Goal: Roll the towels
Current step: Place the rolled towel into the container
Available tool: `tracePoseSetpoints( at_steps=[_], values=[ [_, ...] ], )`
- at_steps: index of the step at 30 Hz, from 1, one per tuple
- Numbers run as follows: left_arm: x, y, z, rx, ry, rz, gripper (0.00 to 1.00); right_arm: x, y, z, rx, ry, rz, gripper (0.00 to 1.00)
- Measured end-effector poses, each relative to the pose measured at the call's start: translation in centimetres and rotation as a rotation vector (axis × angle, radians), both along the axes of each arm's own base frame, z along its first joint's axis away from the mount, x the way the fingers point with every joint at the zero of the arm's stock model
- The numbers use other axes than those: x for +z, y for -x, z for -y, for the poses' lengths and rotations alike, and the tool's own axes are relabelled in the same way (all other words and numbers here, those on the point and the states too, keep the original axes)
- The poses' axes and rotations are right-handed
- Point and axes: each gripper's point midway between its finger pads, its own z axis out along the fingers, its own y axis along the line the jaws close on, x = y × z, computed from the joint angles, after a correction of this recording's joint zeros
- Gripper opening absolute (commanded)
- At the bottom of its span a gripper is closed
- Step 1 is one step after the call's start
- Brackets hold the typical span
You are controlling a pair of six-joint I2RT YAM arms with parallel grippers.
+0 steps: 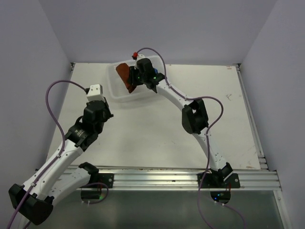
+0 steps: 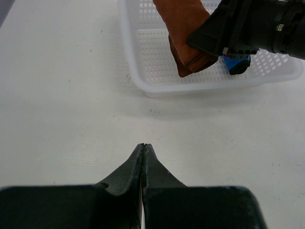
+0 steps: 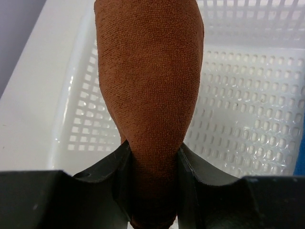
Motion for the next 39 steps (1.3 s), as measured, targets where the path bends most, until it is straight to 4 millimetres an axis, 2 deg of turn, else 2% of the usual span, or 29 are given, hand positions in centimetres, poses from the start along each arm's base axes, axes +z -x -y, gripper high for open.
tracePoseSetpoints(
  at_steps=[7,10,12,21,26,27,32,33,34,38,39],
  values=[
    [-0.8,-0.3,0.2,-0.004,-0.012,-0.025,0.0,-5.5,-0.1,0.2,-0.007,0.035,-0.1,0.0],
    [-0.9,-0.3,0.3,-0.009,-0.011,-0.029,0.0,-7.8,-0.1,1.1,-0.024,0.064,-0.148,0.0],
    [-0.9,-0.3,0.4,-0.01,-0.012,-0.03,0.0,-8.5,-0.4,1.8,-0.036,0.077,-0.164,0.0],
    [-1.1,-0.4,0.7,-0.023,-0.008,-0.036,0.0,-9.0,-2.0,4.7,-0.102,0.191,-0.111,0.05],
    [-1.9,-0.6,1.1,-0.035,-0.015,-0.062,0.0,-8.9,-2.2,5.5,-0.126,0.265,-0.072,0.13],
    [-2.0,-0.7,1.1,-0.037,-0.017,-0.067,0.0,-9.0,-2.3,5.7,-0.133,0.277,-0.066,0.19],
    [-2.3,-0.7,1.3,-0.043,-0.018,-0.076,0.0,-9.0,-2.8,6.8,-0.18,0.323,-0.042,0.23],
    [-2.3,-0.7,1.3,-0.043,-0.018,-0.076,0.0,-8.9,-2.9,7.0,-0.191,0.332,-0.037,0.25],
    [-2.3,-0.7,1.3,-0.045,-0.017,-0.076,0.0,-8.9,-3.0,7.2,-0.201,0.341,-0.035,0.33],
    [-2.5,-0.7,1.4,-0.048,-0.018,-0.081,0.0,-8.9,-3.2,7.6,-0.213,0.358,-0.026,0.51],
    [-2.6,-0.7,1.4,-0.049,-0.018,-0.083,0.0,-8.9,-3.2,7.7,-0.211,0.361,-0.024,0.53]
  ],
)
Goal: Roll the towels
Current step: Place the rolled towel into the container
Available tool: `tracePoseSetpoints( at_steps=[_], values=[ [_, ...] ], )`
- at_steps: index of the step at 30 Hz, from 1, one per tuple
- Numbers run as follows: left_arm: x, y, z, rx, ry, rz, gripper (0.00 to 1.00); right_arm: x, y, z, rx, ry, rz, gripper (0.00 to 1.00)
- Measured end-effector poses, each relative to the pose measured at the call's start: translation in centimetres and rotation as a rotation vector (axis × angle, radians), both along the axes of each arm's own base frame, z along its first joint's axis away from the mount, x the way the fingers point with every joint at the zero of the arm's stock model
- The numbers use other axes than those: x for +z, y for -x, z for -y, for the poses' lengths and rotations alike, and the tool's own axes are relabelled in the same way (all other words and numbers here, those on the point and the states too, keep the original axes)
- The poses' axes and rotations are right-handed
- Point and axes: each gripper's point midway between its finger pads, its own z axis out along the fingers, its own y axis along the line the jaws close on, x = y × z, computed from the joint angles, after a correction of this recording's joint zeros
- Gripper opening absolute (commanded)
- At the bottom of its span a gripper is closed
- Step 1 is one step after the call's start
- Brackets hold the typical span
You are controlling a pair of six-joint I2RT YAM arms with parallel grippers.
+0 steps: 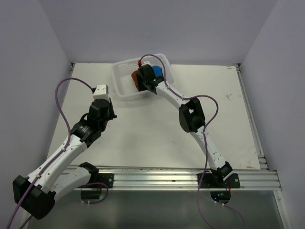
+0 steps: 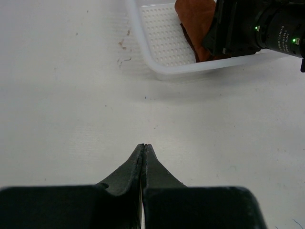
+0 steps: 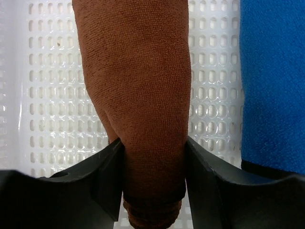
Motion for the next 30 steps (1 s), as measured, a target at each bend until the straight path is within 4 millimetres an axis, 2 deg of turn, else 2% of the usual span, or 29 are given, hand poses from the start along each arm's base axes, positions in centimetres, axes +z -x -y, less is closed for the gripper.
tracePoseSetpoints(
  at_steps=[2,13,18,21,25,30],
  values=[
    [-0.1,0.0,0.0,-0.002,0.0,-0.002,0.0,-0.1,0.0,0.1,0.003,0.009,-0.001,0.58],
    [-0.3,0.0,0.1,-0.007,0.001,-0.007,0.0,-0.1,0.0,0.4,0.015,0.026,-0.001,0.72],
    [-0.3,0.1,0.3,-0.016,0.005,-0.009,0.0,-0.1,-0.1,0.5,0.025,0.033,0.002,0.84],
    [-0.3,0.1,0.5,-0.024,0.008,-0.011,0.0,0.1,0.0,0.5,0.035,0.037,0.004,0.86],
    [-0.4,0.0,0.6,-0.031,0.011,-0.014,0.0,0.7,0.0,0.4,0.047,0.031,0.01,0.9],
    [-0.6,-0.1,0.8,-0.035,0.011,-0.019,0.0,2.6,-0.1,0.4,0.054,0.012,0.028,0.91]
  ],
)
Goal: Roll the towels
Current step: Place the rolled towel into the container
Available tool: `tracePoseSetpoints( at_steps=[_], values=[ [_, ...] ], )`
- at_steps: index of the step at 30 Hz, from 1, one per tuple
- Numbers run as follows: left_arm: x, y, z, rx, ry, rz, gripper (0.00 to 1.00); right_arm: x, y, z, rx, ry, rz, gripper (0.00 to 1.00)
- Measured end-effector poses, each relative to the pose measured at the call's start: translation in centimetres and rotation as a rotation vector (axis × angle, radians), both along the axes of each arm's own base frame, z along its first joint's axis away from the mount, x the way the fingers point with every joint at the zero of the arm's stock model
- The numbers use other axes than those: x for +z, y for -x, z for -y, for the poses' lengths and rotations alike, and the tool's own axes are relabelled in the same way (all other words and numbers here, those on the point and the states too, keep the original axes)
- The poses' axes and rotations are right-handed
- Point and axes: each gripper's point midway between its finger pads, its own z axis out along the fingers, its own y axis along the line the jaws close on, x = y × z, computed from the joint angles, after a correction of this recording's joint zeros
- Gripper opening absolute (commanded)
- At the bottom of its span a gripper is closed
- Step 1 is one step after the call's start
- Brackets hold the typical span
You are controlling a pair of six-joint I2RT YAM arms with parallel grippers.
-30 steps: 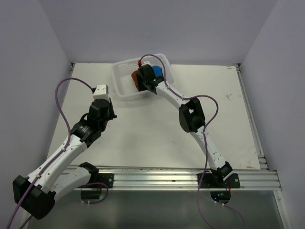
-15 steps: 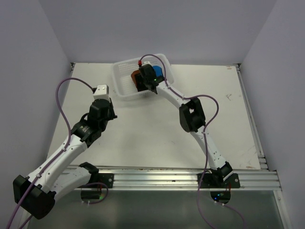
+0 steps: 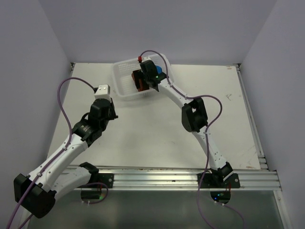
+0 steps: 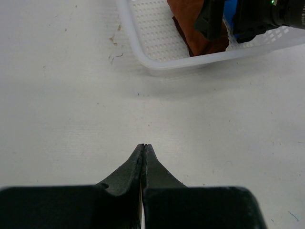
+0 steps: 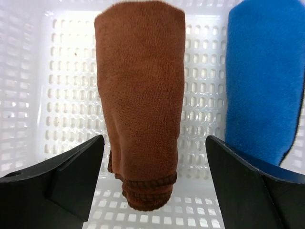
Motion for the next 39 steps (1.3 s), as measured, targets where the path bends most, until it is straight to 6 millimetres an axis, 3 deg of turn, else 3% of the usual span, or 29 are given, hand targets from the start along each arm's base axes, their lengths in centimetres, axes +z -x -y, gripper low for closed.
tracePoseSetpoints(
  at_steps=[8,11,14,19,24,29,33,39],
  values=[
    [0.0,0.0,0.0,-0.003,-0.003,0.0,0.0,5.5,-0.2,0.4,0.009,-0.059,0.06,0.99],
    [0.0,0.0,0.0,-0.004,-0.006,0.0,0.21,7.8,0.3,0.9,0.012,-0.067,0.08,0.99],
    [0.0,0.0,-0.1,-0.008,-0.021,0.001,0.62,10.3,1.4,1.7,0.014,-0.074,0.091,0.99],
    [0.8,-0.7,-0.4,0.003,-0.066,-0.003,0.98,15.6,5.0,4.7,-0.007,-0.087,0.11,0.99],
    [3.8,-2.1,-1.2,0.058,-0.093,0.042,1.0,20.4,12.2,11.9,-0.104,-0.094,0.149,0.99],
    [6.0,-1.3,-3.6,0.156,-0.1,0.118,1.0,23.6,19.1,20.7,-0.251,-0.123,0.225,0.99],
    [5.0,-0.2,-5.4,0.214,-0.119,0.124,1.0,22.5,23.5,26.0,-0.353,-0.113,0.238,0.99],
    [1.6,0.2,-5.9,0.225,-0.164,0.049,1.0,19.3,26.4,27.6,-0.396,-0.105,0.167,0.99]
  ],
)
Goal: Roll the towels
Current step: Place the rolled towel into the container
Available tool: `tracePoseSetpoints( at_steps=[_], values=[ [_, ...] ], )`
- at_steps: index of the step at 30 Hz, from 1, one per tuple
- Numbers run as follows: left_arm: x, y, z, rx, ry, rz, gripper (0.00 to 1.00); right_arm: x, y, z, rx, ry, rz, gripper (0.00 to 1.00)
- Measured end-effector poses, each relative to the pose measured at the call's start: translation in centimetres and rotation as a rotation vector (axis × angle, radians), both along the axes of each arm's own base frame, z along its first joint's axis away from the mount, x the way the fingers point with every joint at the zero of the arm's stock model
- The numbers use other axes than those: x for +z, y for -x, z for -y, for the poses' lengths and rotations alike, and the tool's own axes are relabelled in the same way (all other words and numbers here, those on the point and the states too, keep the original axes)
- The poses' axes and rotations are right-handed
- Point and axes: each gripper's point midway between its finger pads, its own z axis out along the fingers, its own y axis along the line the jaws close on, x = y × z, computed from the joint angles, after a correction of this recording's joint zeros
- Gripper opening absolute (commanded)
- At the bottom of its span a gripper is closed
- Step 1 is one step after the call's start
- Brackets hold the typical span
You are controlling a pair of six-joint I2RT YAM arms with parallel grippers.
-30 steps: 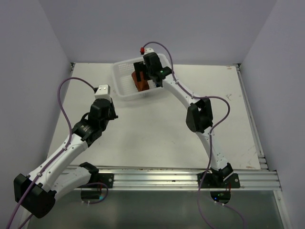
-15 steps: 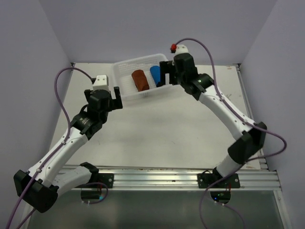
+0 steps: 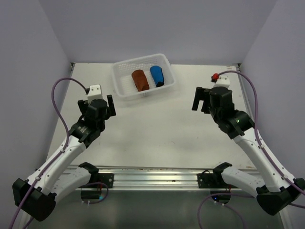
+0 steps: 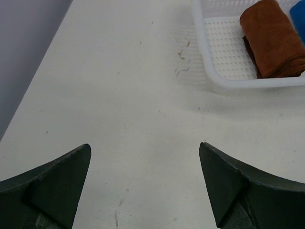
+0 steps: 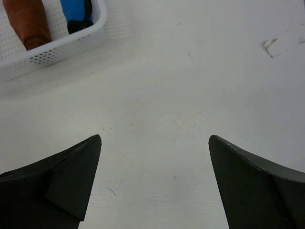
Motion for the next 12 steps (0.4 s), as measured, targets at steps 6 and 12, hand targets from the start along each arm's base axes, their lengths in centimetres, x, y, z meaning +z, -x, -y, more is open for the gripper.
tracePoseSetpoints(
  at_steps=[6,12],
  values=[
    [-0.7,0.7,-0.4,0.003,-0.004,-0.008,1.0,-4.2,1.1,0.9,-0.045,0.028,-0.094,0.99],
    [-0.3,0.8,-0.6,0.012,-0.002,0.008,1.0,-6.5,1.2,0.8,-0.072,0.02,-0.143,0.99]
  ],
)
